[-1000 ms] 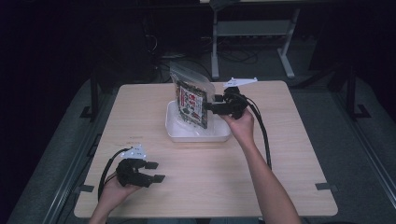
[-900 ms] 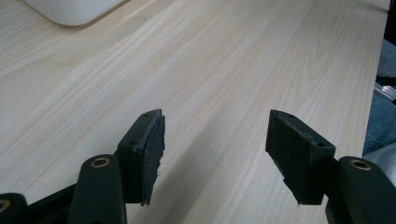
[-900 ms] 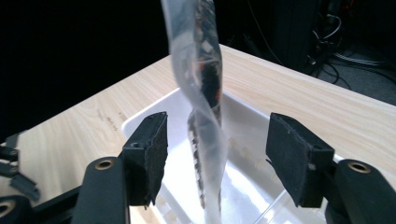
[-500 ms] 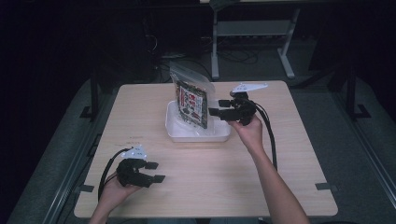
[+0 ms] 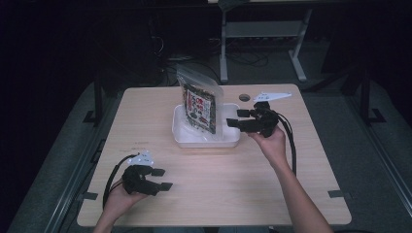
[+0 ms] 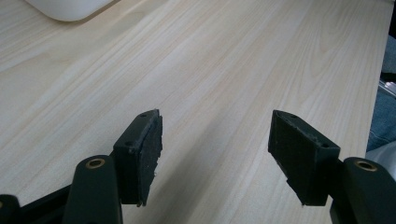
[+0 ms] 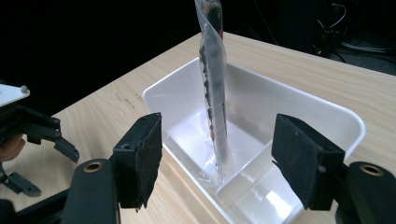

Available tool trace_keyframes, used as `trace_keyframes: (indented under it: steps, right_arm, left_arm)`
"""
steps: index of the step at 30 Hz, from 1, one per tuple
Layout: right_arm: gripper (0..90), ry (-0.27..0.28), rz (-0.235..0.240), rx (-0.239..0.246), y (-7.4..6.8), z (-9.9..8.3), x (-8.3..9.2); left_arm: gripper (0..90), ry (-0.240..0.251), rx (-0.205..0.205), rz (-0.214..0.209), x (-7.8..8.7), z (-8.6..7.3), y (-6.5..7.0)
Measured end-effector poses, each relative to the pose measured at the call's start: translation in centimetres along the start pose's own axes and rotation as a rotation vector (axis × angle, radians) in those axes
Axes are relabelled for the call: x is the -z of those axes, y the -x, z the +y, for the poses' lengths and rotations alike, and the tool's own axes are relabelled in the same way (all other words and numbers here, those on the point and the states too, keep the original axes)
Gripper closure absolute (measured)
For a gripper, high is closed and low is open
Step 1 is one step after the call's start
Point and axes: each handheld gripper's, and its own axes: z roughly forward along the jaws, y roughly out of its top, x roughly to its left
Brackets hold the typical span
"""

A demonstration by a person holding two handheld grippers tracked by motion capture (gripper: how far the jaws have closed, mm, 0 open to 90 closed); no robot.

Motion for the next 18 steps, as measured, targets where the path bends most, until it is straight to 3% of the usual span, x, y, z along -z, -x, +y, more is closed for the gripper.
trace_keyframes:
  steps: [18]
  right_arm:
    - [29.5, -0.039, -0.023, -0.007, 0.3, -2.0, 3.0]
  left_arm:
    - [34.0, -0.008, -0.005, 0.006, 0.0, -0.1, 0.0]
